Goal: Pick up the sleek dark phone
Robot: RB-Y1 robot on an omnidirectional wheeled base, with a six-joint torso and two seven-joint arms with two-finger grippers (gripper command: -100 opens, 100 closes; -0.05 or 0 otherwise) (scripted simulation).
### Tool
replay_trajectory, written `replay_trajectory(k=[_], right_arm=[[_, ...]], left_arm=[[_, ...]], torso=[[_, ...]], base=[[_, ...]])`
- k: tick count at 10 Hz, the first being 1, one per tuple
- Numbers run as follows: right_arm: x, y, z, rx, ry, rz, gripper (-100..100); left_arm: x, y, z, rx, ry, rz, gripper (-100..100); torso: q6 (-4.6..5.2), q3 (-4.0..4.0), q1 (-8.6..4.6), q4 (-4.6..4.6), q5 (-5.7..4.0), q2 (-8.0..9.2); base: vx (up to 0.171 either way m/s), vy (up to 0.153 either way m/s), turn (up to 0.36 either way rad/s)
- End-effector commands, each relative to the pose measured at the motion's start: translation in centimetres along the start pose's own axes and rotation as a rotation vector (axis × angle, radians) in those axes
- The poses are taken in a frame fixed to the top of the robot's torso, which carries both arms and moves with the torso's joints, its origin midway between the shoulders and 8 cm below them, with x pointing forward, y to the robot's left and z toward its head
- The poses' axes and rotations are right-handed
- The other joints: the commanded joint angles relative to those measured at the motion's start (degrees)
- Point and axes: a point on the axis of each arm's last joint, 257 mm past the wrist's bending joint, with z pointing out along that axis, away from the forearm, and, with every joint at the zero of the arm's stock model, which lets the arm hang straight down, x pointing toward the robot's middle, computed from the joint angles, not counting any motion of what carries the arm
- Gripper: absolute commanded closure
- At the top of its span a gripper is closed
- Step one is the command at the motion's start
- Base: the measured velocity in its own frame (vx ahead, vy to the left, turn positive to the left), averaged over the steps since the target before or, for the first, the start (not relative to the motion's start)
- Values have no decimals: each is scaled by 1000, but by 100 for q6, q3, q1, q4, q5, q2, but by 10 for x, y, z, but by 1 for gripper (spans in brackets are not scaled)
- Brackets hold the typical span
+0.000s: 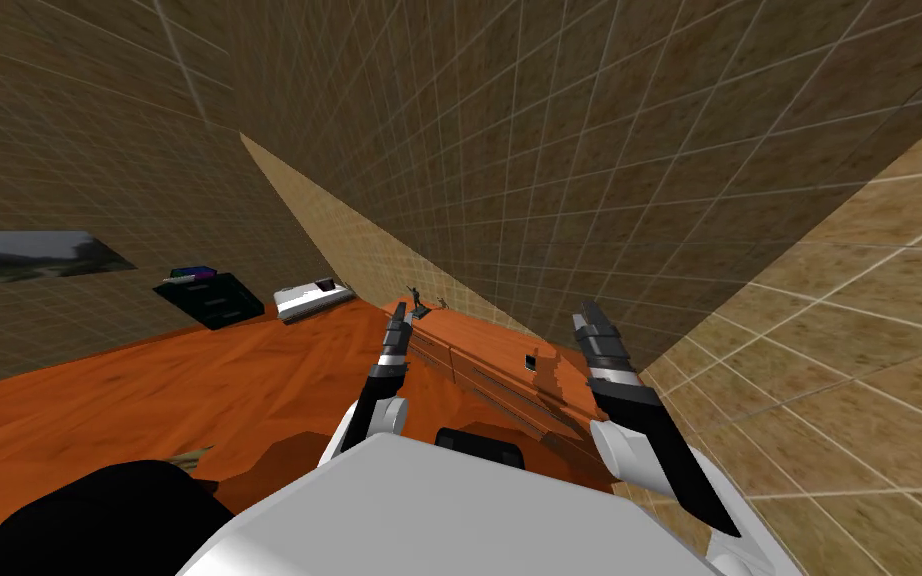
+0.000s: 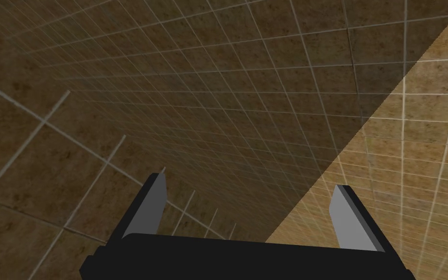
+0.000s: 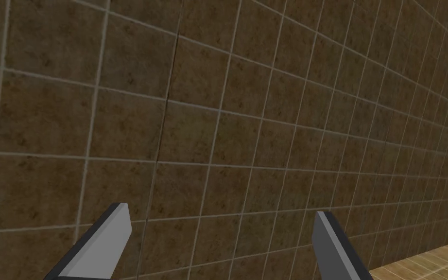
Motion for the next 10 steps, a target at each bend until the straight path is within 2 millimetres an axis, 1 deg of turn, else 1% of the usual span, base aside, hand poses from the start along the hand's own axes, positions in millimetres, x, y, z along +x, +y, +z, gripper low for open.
replay_trajectory(k=[1, 2, 3, 5, 6, 7, 8, 9, 10], right_arm=[[6, -27, 1, 62, 31, -43, -100], [10, -42, 4, 93, 50, -70, -100], [10, -48, 3, 106, 51, -70, -100], [17, -85, 6, 184, 91, -127, -100], [18, -90, 4, 198, 94, -128, -100], [21, -111, 4, 246, 115, -158, -100], [23, -125, 7, 273, 134, -188, -100], [23, -137, 2, 303, 140, -189, -100], [25, -156, 1, 348, 163, -220, -100]], left_arm=[[0, 0, 0, 0, 0, 0, 0], [0, 0, 0, 0, 0, 0, 0], [0, 0, 0, 0, 0, 0, 0], [0, 0, 0, 0, 0, 0, 0], [0, 0, 0, 0, 0, 0, 0], [0, 0, 0, 0, 0, 0, 0], [0, 0, 0, 0, 0, 0, 0], [0, 0, 0, 0, 0, 0, 0], [0, 0, 0, 0, 0, 0, 0]], torso=[[0, 0, 0, 0, 0, 0], [1, 1, -5, 0, -1, 1], [1, -1, -9, 0, -2, -3], [2, -3, -28, -1, -6, -6], [0, -4, -24, -1, -5, -7], [5, -3, -27, -1, -5, -6], [2, -2, -27, -1, -6, -4], [2, -2, -26, -1, -5, -5], [5, -3, -29, -1, -6, -6]], base=[[-29, 90, 162], [-15, 82, 144], [-7, 44, 51], [-7, 39, 172], [-5, 36, 66], [-13, 36, 129], [-11, 45, 210], [-1, 30, 76], [1, 29, 172]])
